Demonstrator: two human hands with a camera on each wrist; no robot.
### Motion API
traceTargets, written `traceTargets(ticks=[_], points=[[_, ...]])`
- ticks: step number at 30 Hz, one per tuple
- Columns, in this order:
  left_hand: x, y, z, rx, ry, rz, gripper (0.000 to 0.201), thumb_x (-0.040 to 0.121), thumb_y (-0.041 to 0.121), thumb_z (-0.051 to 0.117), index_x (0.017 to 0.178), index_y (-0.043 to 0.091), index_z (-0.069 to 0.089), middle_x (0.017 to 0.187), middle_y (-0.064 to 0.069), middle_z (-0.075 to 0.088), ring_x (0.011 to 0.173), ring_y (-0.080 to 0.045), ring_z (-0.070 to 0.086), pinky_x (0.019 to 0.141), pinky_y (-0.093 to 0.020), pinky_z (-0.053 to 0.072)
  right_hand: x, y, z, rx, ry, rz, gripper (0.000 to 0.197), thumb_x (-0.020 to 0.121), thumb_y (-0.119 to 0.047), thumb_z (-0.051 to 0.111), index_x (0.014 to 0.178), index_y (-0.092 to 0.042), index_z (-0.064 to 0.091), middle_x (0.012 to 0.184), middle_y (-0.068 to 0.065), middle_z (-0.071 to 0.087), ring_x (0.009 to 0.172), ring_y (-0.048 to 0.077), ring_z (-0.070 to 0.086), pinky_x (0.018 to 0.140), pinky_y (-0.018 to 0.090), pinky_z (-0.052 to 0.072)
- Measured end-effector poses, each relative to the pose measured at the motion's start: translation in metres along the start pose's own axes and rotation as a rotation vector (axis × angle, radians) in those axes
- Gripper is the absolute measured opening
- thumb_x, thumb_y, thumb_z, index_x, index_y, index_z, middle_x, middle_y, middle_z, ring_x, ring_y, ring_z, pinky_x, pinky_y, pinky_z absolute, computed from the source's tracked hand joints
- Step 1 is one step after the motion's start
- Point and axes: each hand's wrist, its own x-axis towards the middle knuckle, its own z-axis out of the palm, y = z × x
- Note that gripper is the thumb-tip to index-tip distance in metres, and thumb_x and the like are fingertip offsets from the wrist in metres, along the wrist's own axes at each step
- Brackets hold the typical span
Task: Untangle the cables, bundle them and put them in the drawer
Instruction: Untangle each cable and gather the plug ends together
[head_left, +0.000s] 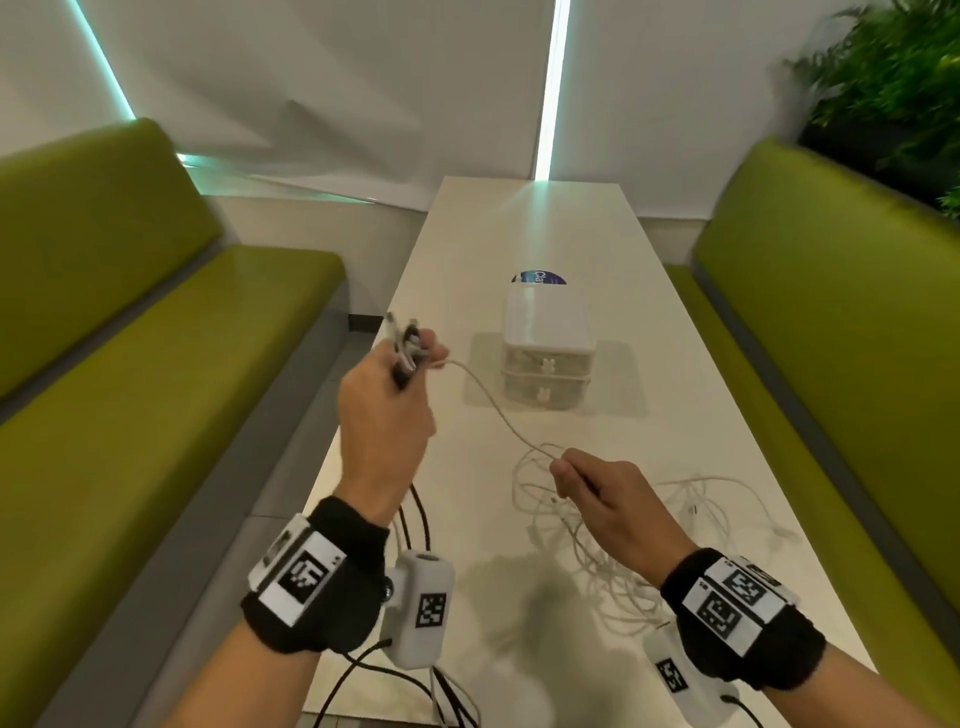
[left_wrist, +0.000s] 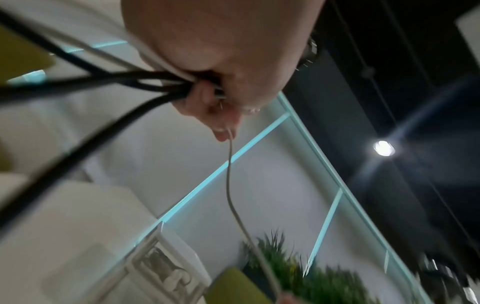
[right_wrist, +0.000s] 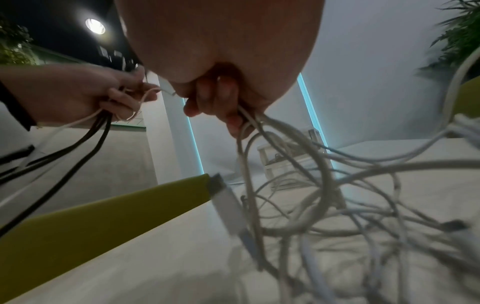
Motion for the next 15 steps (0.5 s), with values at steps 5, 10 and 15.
traceTargets(ticks=[5,10,15], points=[[-0.019,0.007,0.023,0.072,-0.401,0.349,0.035,0.083,0.001,0.047,0.104,0.021,0.066,0.115,0.009,0.067,0.086,-0.013,0.069,0.063,-0.032,0.058,0.010,-0.016,0.009,-0.010,0.068,-0.100,0.032,0.101,-0.033,0.046,0.071,-0.025,0.051,0.057,-0.024,0.051,0.049,0.003,0.046,0.051,0.012,0.030],[-0.033,0.001,0.034,0.487,-0.560,0.354,0.020,0.084,0.018,0.058,0.097,0.026,0.070,0.084,0.003,0.071,0.076,-0.019,0.065,0.069,-0.039,0.053,0.010,-0.028,0.014,0.059,0.135,-0.169,0.034,0.095,-0.031,0.047,0.064,-0.038,0.035,0.049,-0.020,0.048,0.042,0.003,0.042,0.047,0.010,0.029],[-0.024,-0.003,0.025,0.518,-0.447,0.401,0.014,0.091,0.015,0.056,0.091,0.021,0.069,0.076,0.003,0.072,0.067,-0.014,0.065,0.066,-0.030,0.053,0.006,-0.024,0.014,0.122,0.045,-0.097,0.033,0.100,-0.038,0.043,0.074,-0.019,0.052,0.055,-0.023,0.051,0.050,0.004,0.048,0.053,0.013,0.031]])
